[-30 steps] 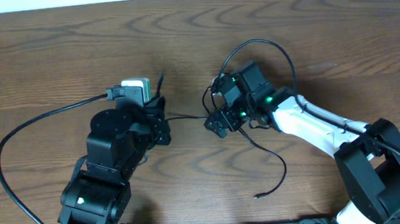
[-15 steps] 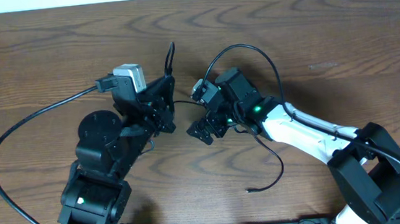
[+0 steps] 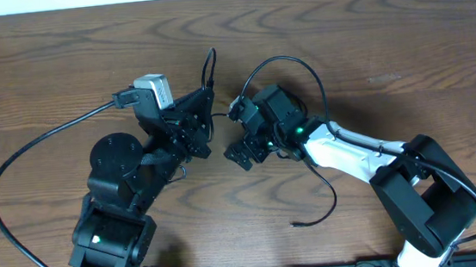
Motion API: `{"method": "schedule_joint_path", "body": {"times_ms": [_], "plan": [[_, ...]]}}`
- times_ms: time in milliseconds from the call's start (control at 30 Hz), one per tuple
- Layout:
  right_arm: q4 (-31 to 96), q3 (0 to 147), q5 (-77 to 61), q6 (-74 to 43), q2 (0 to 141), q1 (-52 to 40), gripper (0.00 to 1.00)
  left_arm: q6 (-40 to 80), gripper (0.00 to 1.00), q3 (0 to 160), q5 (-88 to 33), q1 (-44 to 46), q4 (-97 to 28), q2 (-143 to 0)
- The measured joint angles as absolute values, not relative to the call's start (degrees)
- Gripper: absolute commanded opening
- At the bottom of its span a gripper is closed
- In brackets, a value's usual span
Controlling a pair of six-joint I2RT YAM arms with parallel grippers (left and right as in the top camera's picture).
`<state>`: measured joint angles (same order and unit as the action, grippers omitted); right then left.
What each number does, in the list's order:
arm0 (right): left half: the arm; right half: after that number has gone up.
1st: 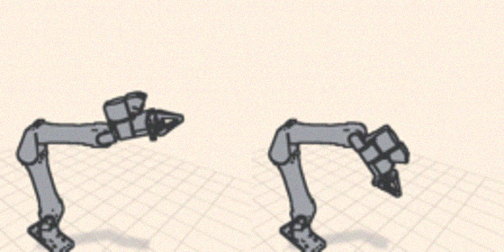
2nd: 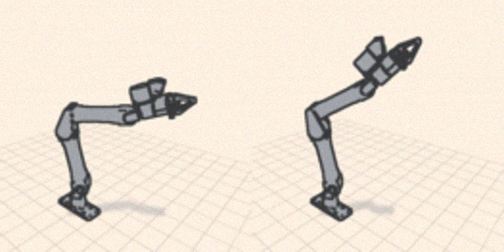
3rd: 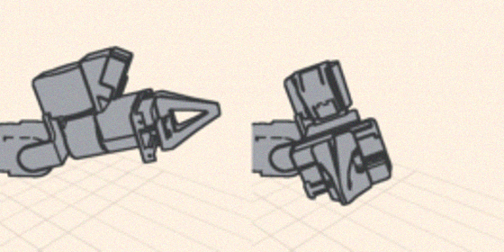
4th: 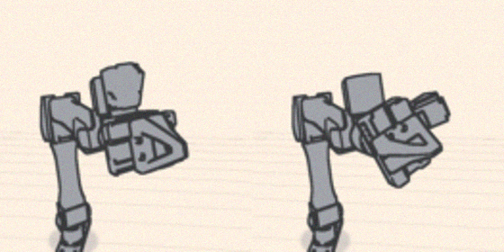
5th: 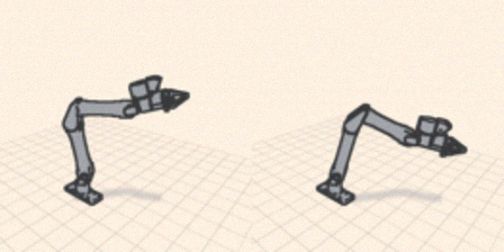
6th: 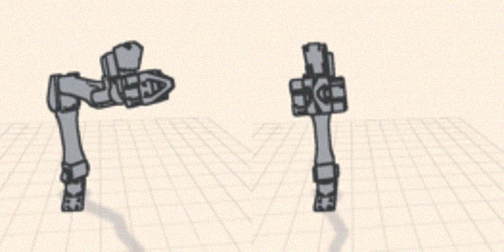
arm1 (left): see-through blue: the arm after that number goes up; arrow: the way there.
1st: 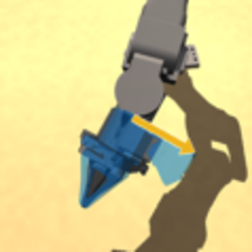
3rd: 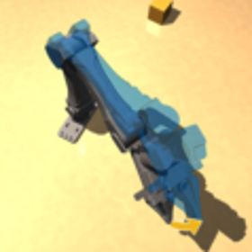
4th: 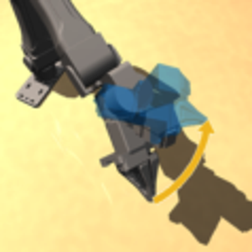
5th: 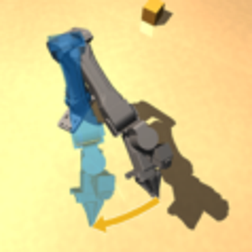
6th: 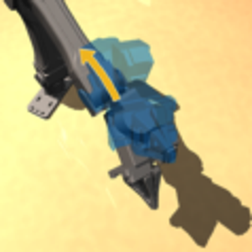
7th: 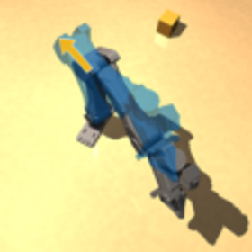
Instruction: Untangle cables
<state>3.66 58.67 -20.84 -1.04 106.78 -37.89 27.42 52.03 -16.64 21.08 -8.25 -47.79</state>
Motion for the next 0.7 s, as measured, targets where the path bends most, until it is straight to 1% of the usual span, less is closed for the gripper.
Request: {"method": "schedule_joint_path", "body": {"times_ms": [133,433,700], "plan": [[3.60,58.85,-19.05,-1.06,106.78,-37.74,0.99,27.46,0.09,52.03,-16.64,21.08,-8.32,-47.79],[3.62,62.78,-26.06,-0.97,106.78,-37.52,0.99,26.57,0.09,52.03,-16.64,21.08,-10.11,-48.16],[7.27,64.79,-18.83,1.04,106.76,-37.34,0.99,26.52,0.09,52.03,-16.64,21.08,-10.31,-49.50]]}}
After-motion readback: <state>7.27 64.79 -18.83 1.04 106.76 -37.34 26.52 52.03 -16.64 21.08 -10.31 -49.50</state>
